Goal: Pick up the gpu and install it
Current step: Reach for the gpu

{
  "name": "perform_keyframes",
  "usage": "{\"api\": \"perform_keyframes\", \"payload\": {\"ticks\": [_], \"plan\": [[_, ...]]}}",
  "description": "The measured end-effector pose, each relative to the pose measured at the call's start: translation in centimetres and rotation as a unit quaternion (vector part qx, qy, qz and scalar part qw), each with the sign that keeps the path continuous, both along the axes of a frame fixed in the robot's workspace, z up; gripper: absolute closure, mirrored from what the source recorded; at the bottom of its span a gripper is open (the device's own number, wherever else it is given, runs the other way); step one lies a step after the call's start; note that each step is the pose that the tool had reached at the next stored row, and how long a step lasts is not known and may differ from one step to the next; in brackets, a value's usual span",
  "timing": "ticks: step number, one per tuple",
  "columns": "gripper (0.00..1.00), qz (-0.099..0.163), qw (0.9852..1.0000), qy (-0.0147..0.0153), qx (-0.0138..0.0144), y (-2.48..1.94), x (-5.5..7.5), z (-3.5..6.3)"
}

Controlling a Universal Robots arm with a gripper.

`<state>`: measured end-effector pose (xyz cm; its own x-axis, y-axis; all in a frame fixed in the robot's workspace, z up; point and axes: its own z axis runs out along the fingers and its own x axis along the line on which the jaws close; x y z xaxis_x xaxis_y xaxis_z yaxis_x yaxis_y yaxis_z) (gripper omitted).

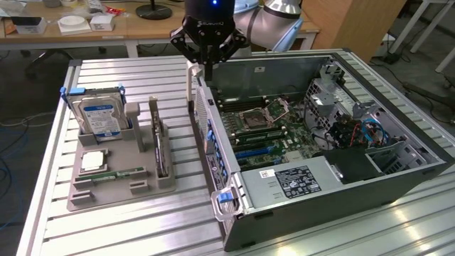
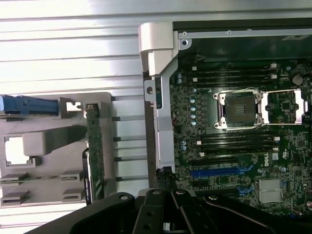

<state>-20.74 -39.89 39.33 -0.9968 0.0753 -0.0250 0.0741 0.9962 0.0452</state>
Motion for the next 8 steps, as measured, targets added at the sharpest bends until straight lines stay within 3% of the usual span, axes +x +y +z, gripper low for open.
{"api": "perform_keyframes", "payload": {"ticks": [8], "plan": [[0.90,0.000,1.0000,0.0000,0.0000,0.00,-0.49,0.00]]}}
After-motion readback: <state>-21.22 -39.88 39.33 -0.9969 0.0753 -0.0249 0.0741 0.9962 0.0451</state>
